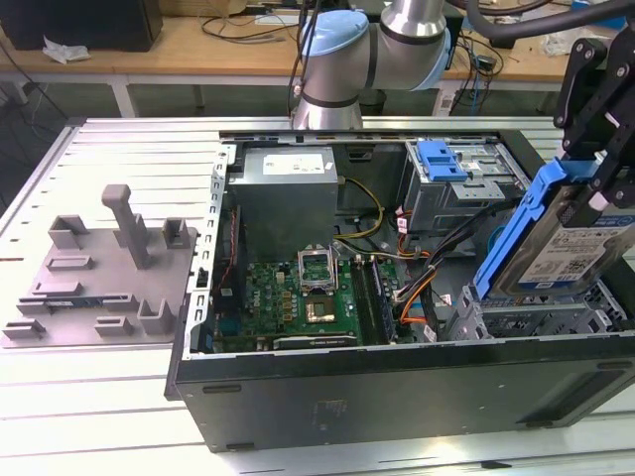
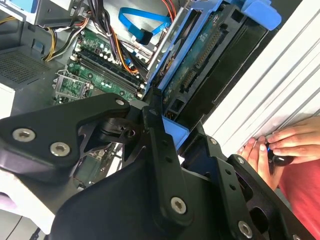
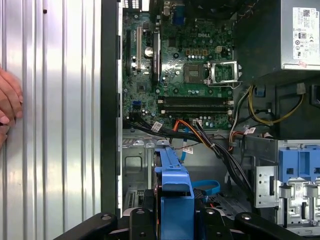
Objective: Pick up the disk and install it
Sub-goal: 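Insert the disk into the insertion slot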
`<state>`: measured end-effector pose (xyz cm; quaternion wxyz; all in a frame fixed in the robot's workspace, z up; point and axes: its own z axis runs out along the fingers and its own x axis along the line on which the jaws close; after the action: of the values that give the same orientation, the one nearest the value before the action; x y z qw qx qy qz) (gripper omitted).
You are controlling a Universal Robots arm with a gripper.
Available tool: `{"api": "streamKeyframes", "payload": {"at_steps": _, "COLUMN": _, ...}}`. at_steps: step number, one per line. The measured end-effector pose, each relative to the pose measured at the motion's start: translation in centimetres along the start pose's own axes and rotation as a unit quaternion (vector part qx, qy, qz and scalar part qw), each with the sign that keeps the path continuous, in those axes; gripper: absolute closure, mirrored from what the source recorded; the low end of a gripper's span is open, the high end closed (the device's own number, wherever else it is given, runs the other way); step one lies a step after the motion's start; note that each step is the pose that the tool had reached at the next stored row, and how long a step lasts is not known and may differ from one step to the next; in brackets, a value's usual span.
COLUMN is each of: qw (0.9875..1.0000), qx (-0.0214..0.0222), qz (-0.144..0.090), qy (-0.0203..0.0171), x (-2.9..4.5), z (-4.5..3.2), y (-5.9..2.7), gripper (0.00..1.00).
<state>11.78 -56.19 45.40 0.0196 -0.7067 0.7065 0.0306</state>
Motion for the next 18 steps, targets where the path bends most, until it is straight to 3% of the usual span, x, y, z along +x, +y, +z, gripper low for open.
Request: {"api": "streamKeyframes", "payload": {"at_steps": 18, "qw": 1.0, "qx": 0.0, "qz": 0.0, "qy": -0.0001, "x": 0.06, "z": 0.9, "y": -0.01, "gripper": 0.63}}
